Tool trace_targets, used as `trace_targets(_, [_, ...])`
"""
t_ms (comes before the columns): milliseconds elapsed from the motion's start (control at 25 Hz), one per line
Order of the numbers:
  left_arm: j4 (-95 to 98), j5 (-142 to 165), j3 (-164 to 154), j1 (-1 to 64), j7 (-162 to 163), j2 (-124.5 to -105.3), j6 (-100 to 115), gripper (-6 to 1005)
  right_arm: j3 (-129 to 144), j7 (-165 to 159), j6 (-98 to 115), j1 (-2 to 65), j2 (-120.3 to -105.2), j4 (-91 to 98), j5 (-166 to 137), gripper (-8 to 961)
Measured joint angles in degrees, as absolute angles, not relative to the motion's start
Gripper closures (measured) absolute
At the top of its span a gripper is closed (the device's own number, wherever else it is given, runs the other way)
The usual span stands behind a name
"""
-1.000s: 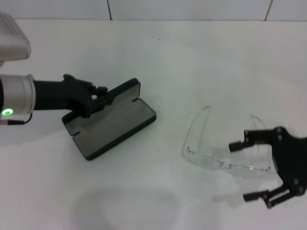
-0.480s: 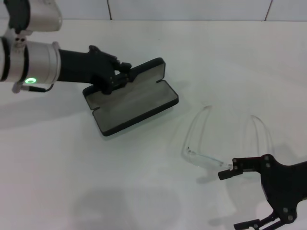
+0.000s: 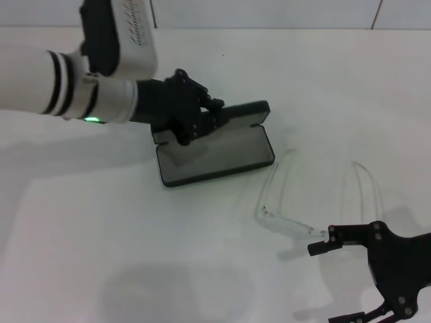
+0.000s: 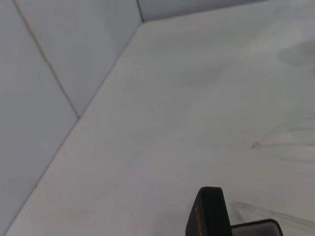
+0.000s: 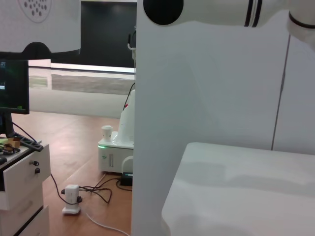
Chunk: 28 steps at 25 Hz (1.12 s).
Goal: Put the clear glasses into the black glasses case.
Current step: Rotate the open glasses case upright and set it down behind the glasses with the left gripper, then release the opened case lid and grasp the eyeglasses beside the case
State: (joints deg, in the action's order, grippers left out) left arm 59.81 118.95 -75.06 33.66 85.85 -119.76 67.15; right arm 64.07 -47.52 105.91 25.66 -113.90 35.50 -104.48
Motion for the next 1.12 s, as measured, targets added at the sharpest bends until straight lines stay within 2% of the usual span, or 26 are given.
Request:
trace_targets(720, [58.9, 117.8, -81.5, 35.1, 88.6, -119.79, 67.3, 730, 64.1, -47.6, 105.4, 25.4, -113.9, 35.5, -104.4, 81])
trace_targets(1080, [60.0, 113.0, -81.2, 33.4, 86.4, -119.79, 67.2, 692, 62.5, -49.4, 105.4, 25.5, -113.9, 36.1, -104.3, 80])
trace_targets(1120, [60.4, 110.9, -81.1, 32.7, 85.6, -119.77, 67.2, 650, 61.8, -50.3, 105.4, 25.6, -113.9, 36.4, -104.2, 80])
